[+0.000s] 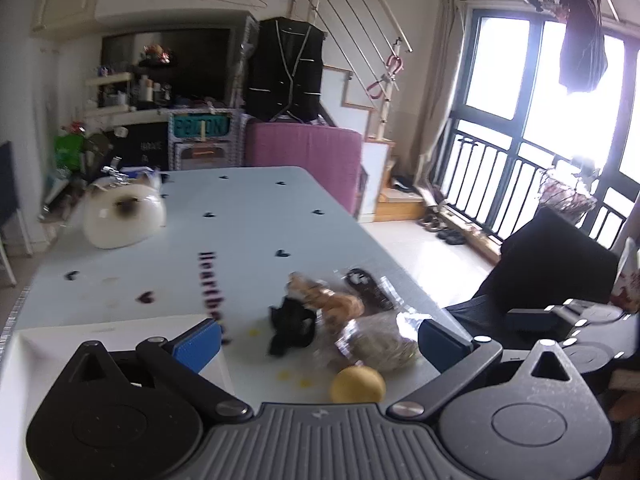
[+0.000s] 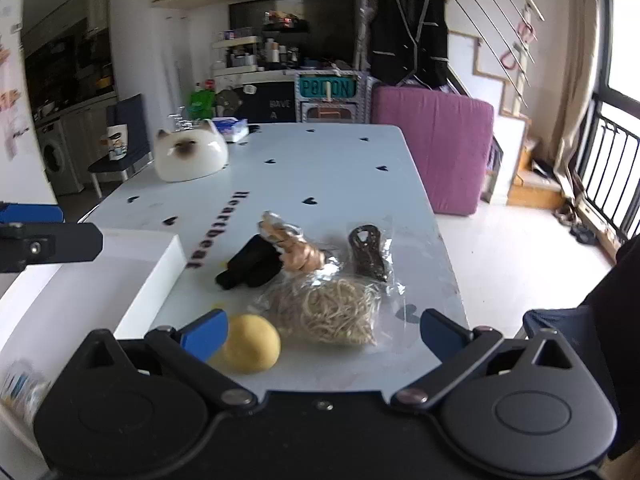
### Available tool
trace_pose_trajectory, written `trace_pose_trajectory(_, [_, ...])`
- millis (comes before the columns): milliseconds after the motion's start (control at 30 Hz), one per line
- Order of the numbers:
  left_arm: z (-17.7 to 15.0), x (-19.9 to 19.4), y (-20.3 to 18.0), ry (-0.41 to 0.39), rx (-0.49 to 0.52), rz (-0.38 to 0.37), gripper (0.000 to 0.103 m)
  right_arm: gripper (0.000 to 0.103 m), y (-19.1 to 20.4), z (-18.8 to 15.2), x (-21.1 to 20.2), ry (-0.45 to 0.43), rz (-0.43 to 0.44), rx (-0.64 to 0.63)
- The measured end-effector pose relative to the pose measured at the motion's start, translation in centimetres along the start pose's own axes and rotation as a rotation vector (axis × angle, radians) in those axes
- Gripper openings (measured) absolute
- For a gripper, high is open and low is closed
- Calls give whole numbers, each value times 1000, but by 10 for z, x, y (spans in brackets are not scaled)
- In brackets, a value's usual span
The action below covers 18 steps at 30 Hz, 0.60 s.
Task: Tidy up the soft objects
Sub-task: 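Move left tool to the tan knotted bag while right tool approaches the clear cord bag, then grasp the tan knotted bag with left tool while right tool grasps the clear cord bag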
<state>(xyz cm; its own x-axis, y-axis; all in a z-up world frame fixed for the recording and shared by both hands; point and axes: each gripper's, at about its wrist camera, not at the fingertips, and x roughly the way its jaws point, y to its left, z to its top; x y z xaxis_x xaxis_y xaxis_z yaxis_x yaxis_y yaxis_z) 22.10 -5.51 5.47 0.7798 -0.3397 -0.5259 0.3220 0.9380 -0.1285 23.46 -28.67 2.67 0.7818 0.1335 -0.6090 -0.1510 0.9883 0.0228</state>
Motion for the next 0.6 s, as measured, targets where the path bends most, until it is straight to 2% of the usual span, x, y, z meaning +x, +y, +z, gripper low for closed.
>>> trace_pose_trajectory(133, [14, 28, 2, -1, -42, -43, 103, 103, -10, 7, 25, 1, -16, 47])
trace_pose_trajectory(467, [36, 105, 4, 30, -63, -118, 103, 103, -17, 8, 89, 35, -11, 128])
trace_pose_trajectory(533, [37, 119, 4, 30, -51, -136, 103, 103, -17, 6, 101, 43, -1, 133])
trace_pose_trajectory(600, [37, 131, 1, 11, 17, -179, 103, 103, -17, 3, 111, 52, 10, 139])
